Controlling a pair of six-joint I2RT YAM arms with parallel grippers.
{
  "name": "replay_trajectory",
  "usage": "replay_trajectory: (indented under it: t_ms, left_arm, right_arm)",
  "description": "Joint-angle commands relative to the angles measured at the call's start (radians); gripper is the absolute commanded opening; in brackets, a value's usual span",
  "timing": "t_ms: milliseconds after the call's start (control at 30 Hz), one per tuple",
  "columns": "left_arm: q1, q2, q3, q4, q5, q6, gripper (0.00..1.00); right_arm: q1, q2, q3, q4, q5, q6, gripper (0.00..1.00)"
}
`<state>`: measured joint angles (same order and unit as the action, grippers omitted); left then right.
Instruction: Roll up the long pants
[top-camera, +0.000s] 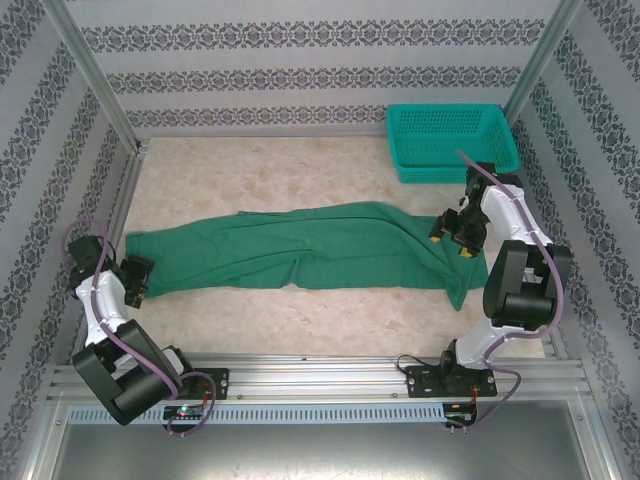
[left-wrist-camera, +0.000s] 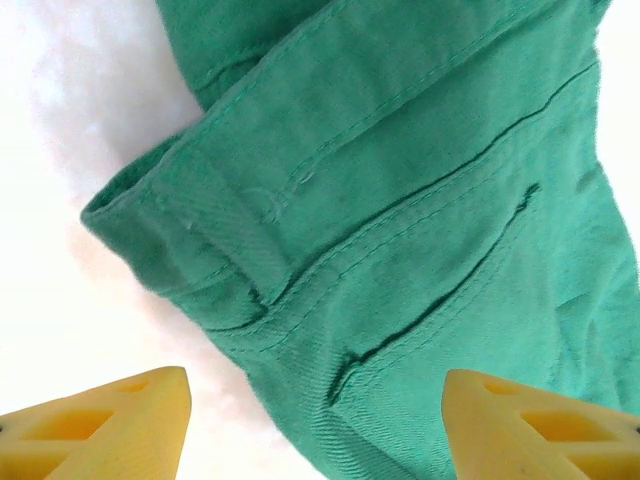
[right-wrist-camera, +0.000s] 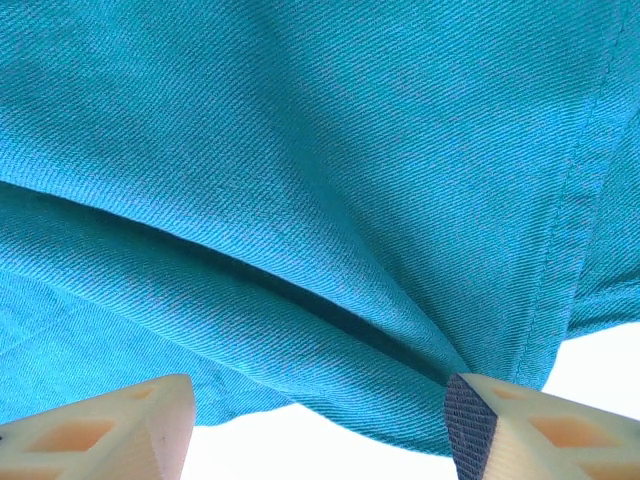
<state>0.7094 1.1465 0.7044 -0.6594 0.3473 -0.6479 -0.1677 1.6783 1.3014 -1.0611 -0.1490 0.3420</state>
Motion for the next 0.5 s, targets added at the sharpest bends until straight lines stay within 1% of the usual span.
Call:
replay_trajectory:
  t_ms: [0,133,233,333,467]
  left_arm:
    - [0.010,-0.029,-0.032,-0.068,-0.015,0.024,0.68]
    - [0.010,-0.061,-0.035,-0.075,-0.069,-0.012,0.69]
    - [0.010,-0.049,-0.037,-0.033,-0.103,-0.035,0.70]
    - [0.010,0.005,-0.025,0.020,-0.119,-0.054,0.71]
    - [0.010,0.117,0.002,0.075,-0.135,-0.072,0.70]
  right_arm:
    - [0.000,-0.021,-0.013,0.005,-0.021,0.015,0.68]
    - [0.002,-0.020,-0.029,0.022,-0.028,0.015,0.68]
    - [0.002,-0.018,-0.043,0.035,-0.033,0.014,0.68]
    - [0.000,-0.018,-0.041,0.035,-0.036,0.011,0.68]
    - [-0.009,-0.017,-0.026,0.032,-0.040,0.009,0.68]
